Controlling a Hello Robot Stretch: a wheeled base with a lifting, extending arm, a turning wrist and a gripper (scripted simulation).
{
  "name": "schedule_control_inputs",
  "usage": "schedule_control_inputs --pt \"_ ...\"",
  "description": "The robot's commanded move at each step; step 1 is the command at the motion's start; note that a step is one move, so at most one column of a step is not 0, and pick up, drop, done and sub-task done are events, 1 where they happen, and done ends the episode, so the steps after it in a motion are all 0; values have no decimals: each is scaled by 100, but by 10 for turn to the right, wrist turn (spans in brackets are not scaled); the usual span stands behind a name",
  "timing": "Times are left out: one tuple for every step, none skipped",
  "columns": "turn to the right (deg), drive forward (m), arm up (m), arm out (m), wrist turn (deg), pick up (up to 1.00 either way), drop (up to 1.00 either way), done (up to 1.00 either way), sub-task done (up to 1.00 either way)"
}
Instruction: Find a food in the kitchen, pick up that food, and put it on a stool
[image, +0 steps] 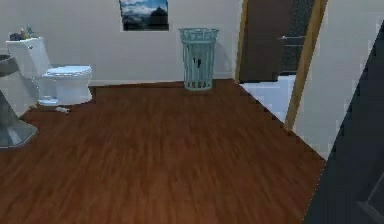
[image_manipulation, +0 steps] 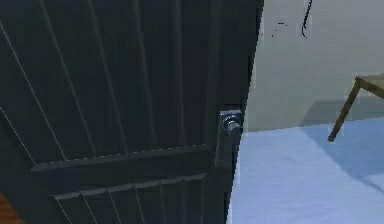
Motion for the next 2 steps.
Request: schedule_control_inputs --pt "0 75 0 0 0 0 0 0 0" --pt "210 0 0 0 0 0 0 0 0"
